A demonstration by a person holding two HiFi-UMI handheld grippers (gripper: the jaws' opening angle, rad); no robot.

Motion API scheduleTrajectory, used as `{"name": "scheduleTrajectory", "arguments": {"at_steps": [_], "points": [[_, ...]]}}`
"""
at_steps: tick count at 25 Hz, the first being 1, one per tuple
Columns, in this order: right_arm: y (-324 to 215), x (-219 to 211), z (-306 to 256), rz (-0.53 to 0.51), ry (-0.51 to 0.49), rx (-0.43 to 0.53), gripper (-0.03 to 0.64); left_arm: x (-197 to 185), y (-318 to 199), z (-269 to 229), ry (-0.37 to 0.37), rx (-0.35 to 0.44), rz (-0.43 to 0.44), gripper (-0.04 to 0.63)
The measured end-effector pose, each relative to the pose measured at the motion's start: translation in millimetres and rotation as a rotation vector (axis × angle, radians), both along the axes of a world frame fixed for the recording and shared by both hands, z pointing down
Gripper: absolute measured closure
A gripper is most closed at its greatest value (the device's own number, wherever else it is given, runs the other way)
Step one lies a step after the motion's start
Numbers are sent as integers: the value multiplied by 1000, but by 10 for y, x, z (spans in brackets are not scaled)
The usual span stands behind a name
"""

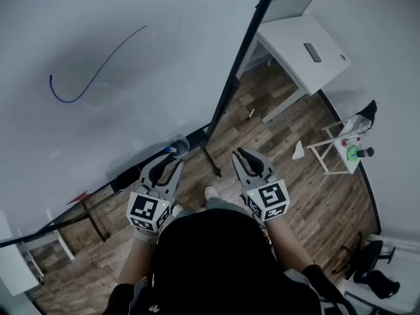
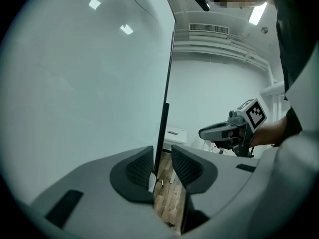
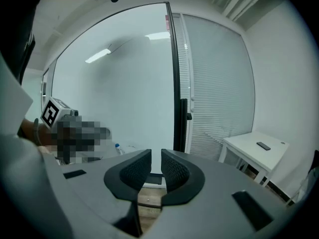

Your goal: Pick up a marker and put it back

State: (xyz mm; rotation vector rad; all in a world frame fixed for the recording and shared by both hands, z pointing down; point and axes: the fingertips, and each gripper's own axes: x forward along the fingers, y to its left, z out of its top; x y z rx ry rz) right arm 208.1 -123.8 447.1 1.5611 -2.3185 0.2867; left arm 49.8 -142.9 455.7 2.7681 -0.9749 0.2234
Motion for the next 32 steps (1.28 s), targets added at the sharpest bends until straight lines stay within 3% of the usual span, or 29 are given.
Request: {"name": "scheduleTrajectory", "arguments": {"at_steps": [12, 32], "points": [[128, 119, 14, 58, -25, 6, 545, 219, -22, 6, -7, 0, 69, 469], [180, 110, 26, 29, -16, 5, 558, 141, 104, 32, -19, -10, 24, 469]]}}
